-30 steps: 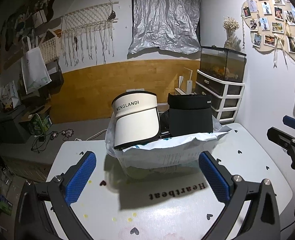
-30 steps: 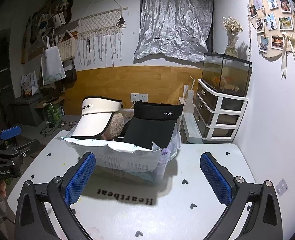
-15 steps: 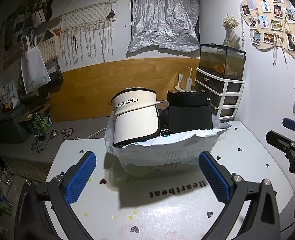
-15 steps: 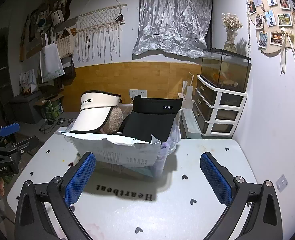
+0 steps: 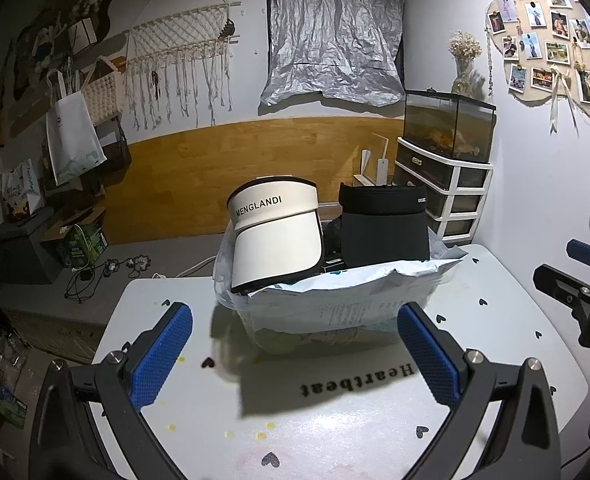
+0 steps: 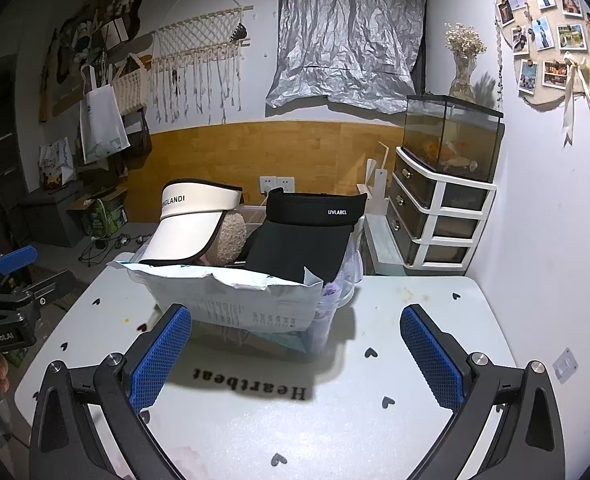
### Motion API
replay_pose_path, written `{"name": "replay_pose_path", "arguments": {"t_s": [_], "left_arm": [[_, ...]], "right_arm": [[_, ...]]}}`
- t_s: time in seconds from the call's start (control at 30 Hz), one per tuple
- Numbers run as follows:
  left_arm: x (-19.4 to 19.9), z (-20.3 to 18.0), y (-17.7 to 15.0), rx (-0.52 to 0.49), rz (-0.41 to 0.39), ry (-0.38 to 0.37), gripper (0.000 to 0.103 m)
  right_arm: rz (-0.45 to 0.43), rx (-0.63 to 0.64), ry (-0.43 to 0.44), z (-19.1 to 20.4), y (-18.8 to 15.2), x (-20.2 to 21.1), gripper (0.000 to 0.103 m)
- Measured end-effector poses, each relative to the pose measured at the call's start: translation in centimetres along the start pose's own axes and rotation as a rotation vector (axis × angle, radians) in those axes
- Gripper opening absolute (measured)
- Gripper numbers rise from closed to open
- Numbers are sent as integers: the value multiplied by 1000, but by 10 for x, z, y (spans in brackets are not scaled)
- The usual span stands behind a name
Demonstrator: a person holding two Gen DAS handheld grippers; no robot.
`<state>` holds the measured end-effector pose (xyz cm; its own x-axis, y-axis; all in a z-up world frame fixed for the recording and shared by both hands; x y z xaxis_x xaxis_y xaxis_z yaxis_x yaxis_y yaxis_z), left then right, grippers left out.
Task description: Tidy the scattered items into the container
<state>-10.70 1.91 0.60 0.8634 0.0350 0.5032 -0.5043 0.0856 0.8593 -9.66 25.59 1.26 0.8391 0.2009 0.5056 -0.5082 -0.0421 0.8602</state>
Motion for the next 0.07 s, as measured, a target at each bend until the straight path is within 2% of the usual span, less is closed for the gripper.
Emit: {"name": "replay_pose_path", "arguments": {"t_s": [0.07], "left_arm": [[1,0,0,-5,-2,3,103]], "right_arm": [[0,0,2,1,0,-1,103]]}}
Point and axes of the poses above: each gripper's, at about its wrist camera, not at the fingertips, and x roughly against the way its jaws point, z to its left, y to its top, the point moved 6 cm from there along -x, roughly the way its jaws point, and after that the axes turned 7 degrees about y, right-handed, at the moved point
